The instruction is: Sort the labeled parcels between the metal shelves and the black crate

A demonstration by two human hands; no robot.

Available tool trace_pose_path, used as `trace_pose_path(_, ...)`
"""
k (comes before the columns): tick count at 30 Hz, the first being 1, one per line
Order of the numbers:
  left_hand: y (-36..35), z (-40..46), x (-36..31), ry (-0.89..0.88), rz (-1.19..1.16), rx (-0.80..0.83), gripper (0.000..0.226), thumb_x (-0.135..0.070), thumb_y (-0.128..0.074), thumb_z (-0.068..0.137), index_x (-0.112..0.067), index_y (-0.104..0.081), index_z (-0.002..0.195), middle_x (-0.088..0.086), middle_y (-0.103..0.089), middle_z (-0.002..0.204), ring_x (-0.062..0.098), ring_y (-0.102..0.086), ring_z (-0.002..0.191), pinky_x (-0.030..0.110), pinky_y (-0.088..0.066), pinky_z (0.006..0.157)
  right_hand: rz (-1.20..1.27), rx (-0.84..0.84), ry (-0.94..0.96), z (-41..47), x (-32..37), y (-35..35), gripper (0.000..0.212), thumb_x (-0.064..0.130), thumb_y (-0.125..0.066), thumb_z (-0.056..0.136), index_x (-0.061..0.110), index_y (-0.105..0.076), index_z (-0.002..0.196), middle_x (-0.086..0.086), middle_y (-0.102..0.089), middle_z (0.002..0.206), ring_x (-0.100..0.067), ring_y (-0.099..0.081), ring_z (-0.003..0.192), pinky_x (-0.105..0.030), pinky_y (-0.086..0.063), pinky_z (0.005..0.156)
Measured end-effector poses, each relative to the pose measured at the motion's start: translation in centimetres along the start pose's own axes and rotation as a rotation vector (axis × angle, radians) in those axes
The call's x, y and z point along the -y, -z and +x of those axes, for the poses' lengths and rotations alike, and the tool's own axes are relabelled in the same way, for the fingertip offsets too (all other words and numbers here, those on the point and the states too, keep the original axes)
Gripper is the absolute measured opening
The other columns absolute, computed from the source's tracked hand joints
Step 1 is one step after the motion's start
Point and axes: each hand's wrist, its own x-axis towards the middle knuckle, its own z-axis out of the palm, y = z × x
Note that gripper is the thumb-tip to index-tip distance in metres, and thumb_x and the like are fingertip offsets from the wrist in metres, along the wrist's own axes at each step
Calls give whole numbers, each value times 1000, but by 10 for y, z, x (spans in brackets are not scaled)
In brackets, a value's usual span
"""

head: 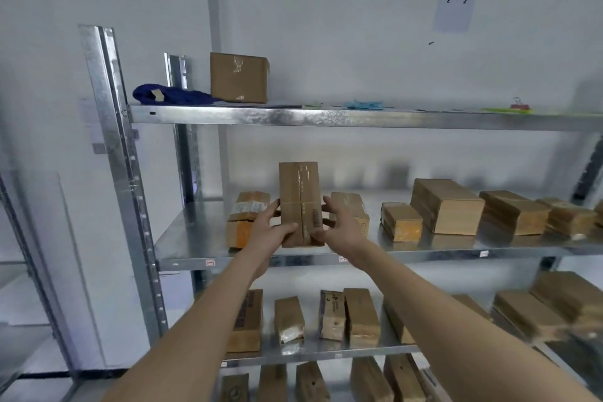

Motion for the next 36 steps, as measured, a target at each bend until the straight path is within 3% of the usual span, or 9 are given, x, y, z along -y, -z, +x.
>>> trace_pose_path(4,2,-26,-13,22,-19,3,53,-25,-69,91,-35,-50,140,-3,-64,125,18,-65,109,38,-57,90,16,15,20,-23,12,-3,62,-2,-68,89,39,-51,132,9,-63,112,-9,-63,106,-19,-54,74)
trace_pose_path(9,4,-50,-29,20,-67,-19,36,-39,-65,93,-28,-59,127,-4,-69,114,15,-67,104,42,-55,93,112,-37,1,-41,27,-11,53,16,-72,90,40,-53,134,-2,-63,119,-20,-63,115,-29,-54,86)
trace_pose_path(13,3,-61,-37,10,-36,-44,47,-51,-68,87,-23,-55,123,-9,-67,109,7,-62,102,34,-50,88,133,-91,-6,-49,40,-9,59,31,-74,92,33,-47,144,-1,-61,131,-13,-62,115,-26,-51,81)
trace_pose_path(17,1,-68,-46,-1,-77,-39,79,-82,-70,58,-29,-57,115,-2,-65,122,19,-59,118,51,-48,103,145,-110,-17,-58,54,-2,57,50,-72,92,22,-49,135,5,-61,124,-8,-60,112,-20,-47,77)
trace_pose_path(22,-8,-73,-58,-20,-135,-36,69,-78,-57,74,-30,-50,124,0,-61,129,25,-58,120,58,-46,103,178,-141,-45,-56,67,5,81,83,-64,73,22,-52,125,2,-64,124,-13,-62,115,-32,-49,92)
trace_pose_path(26,-18,-74,-63,-12,-126,-33,73,-78,-56,77,-36,-46,134,-1,-58,135,25,-54,125,59,-42,106,149,-154,-42,-55,75,11,69,74,-65,82,18,-53,121,0,-66,117,-9,-64,100,-23,-49,70)
trace_pose_path(29,-21,-73,-65,-40,-97,-42,51,-65,-59,86,-37,-52,128,-3,-61,128,23,-54,125,52,-43,107,107,-123,-34,-53,75,21,59,57,-68,91,19,-49,132,-2,-62,123,-5,-60,98,-16,-46,64)
trace_pose_path(32,-20,-70,-67,-84,-81,-20,41,-52,-66,88,-35,-60,125,-6,-65,124,17,-57,122,46,-48,105,107,-83,6,-50,71,34,64,45,-74,91,34,-44,146,-3,-64,127,-11,-65,105,-21,-53,81)
trace_pose_path(36,-18,-68,-67,-98,-40,-17,63,-30,-78,85,-38,-50,140,-8,-61,129,12,-57,120,42,-48,104,88,14,35,-46,65,48,79,22,-76,87,57,-38,147,-5,-65,130,-19,-65,118,-41,-51,106)
